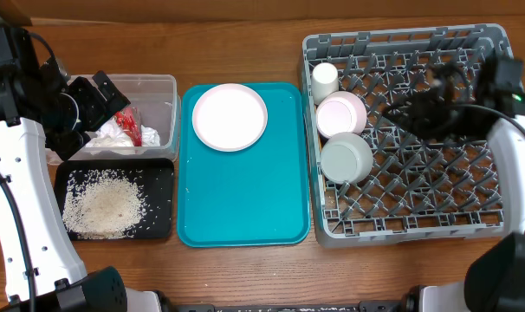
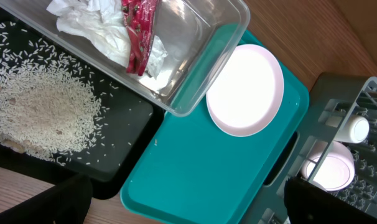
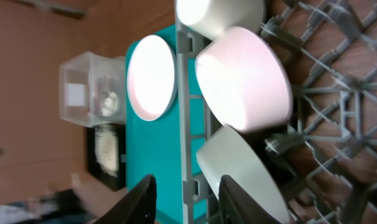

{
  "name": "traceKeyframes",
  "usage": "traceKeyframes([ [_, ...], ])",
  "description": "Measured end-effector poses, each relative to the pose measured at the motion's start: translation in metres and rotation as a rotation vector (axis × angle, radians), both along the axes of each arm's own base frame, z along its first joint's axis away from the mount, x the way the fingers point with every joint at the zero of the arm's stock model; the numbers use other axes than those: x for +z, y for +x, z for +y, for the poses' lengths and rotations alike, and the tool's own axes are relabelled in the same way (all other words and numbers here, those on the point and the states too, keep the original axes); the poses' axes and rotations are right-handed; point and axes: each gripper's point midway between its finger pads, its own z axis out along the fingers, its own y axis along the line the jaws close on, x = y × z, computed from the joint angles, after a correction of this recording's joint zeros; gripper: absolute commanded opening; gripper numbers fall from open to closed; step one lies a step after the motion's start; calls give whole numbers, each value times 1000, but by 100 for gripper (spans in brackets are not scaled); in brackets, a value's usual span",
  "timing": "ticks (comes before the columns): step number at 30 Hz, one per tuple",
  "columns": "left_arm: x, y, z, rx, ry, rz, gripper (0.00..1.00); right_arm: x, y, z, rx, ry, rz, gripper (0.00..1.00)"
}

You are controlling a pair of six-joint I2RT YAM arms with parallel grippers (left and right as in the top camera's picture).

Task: Sort waste into correct bins and load items into the dishwasher
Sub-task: 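Release the bowl and move the right gripper left to the white plate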

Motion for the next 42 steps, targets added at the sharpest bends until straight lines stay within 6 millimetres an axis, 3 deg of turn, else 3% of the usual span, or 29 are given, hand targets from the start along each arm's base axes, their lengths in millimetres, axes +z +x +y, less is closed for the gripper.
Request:
traceKeyframes([
  [3,0,0,0,0,0,0,100,11,10,40,82,-141,-85,41],
  [8,0,0,0,0,0,0,100,16,13,127,222,-349,-287,43],
  [13,0,0,0,0,0,0,100,22,14,191,275,-442,-459,41],
  [16,0,0,0,0,0,0,100,9,18,226,302,-464,-516,39],
  [19,0,0,0,0,0,0,100,-21,25,252,327,-487,-520,39],
  [23,0,0,0,0,0,0,100,-69,41,269,337,-517,-503,34],
  [26,0,0,0,0,0,0,100,-104,51,274,341,-542,-482,7],
  [31,0,0,0,0,0,0,100,-145,52,276,361,-563,-426,4],
  [42,0,0,0,0,0,0,100,-164,16,290,501,-445,-298,4],
])
